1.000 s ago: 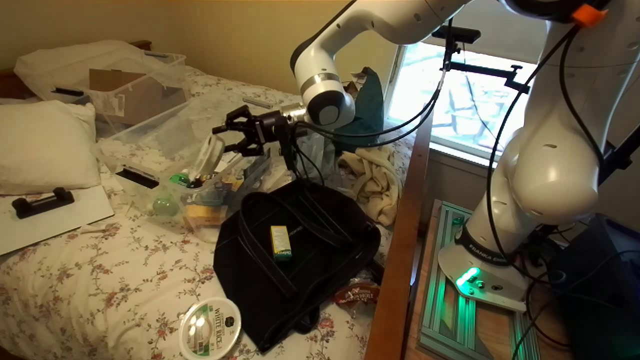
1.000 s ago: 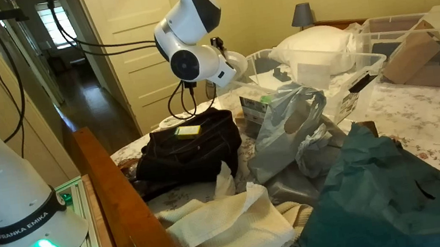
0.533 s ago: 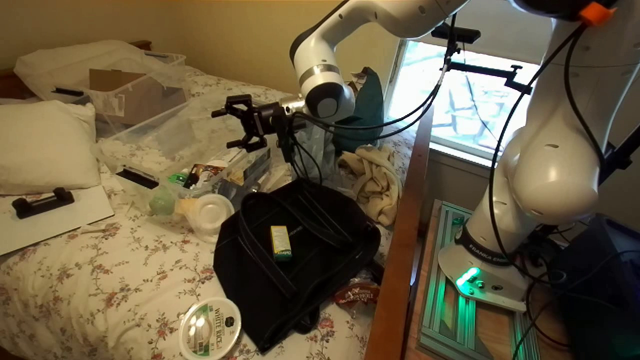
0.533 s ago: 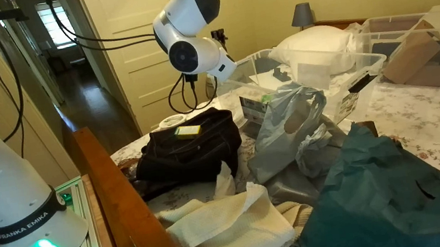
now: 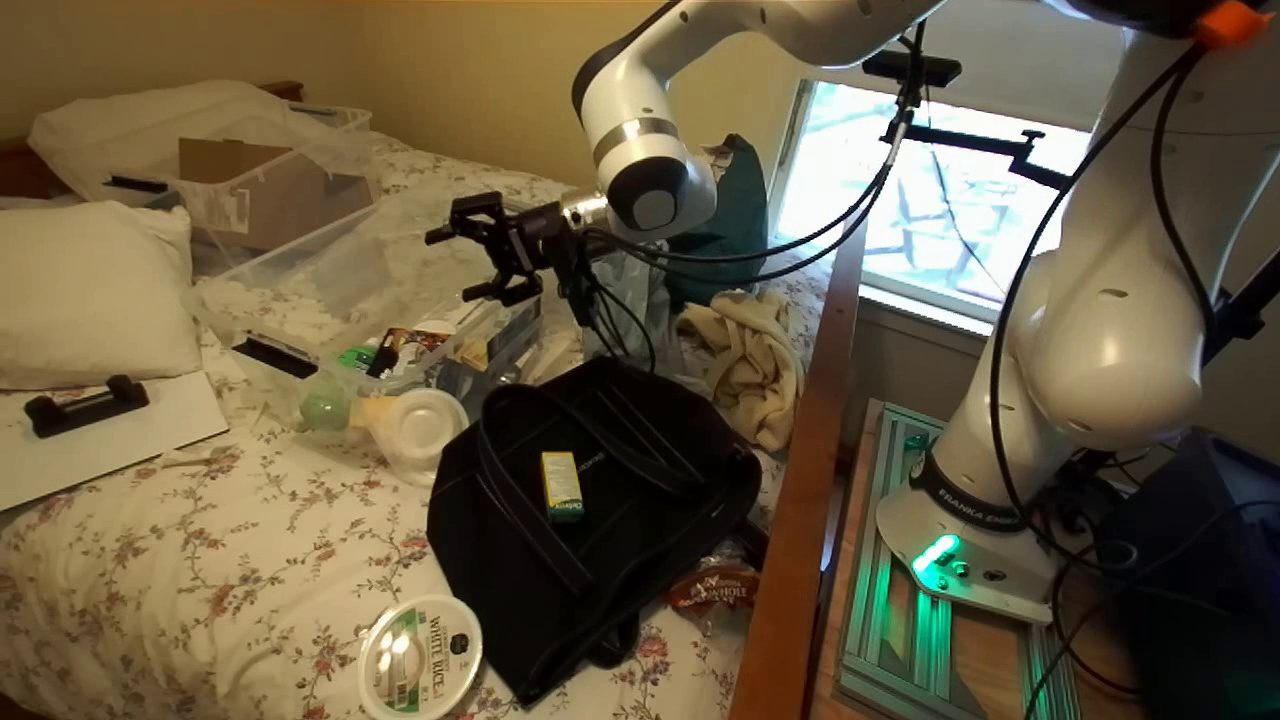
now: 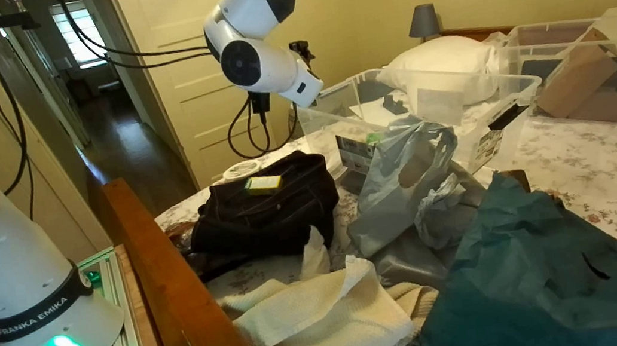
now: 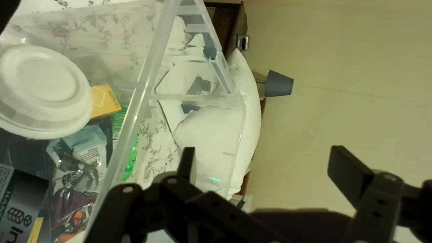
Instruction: Move the object on the bed
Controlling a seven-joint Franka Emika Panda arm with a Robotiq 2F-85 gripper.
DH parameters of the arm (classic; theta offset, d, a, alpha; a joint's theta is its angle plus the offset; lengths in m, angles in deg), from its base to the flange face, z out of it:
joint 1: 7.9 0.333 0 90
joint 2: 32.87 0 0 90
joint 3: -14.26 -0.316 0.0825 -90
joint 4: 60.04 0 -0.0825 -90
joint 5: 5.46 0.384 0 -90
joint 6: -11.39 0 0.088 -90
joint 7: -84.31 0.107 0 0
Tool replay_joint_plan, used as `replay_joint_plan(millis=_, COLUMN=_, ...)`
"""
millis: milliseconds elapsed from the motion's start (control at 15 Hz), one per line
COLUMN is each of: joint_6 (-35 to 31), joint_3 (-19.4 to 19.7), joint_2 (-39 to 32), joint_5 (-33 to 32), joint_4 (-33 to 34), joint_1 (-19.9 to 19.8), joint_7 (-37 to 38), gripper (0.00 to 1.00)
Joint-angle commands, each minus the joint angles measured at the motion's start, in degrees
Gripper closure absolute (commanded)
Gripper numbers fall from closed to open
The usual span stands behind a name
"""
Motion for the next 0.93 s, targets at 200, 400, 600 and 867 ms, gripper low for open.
replay_joint_plan(millis=200, joint_6=-13.56, joint_3=-3.15, joint_2=8.51, joint_5=2.27, joint_4=-7.05, joint_1=5.28, joint_7=-12.12, gripper=0.0)
replay_joint_plan(millis=400, joint_6=-17.77, joint_3=-4.73, joint_2=10.45, joint_5=0.49, joint_4=-9.61, joint_1=7.05, joint_7=-17.56, gripper=0.0)
replay_joint_plan(millis=600, joint_6=-21.23, joint_3=-6.06, joint_2=11.27, joint_5=1.07, joint_4=-11.35, joint_1=8.26, joint_7=-22.41, gripper=0.0)
replay_joint_plan(millis=867, joint_6=-21.55, joint_3=-6.48, joint_2=9.5, joint_5=0.28, joint_4=-10.51, joint_1=8.23, joint_7=-22.4, gripper=0.0)
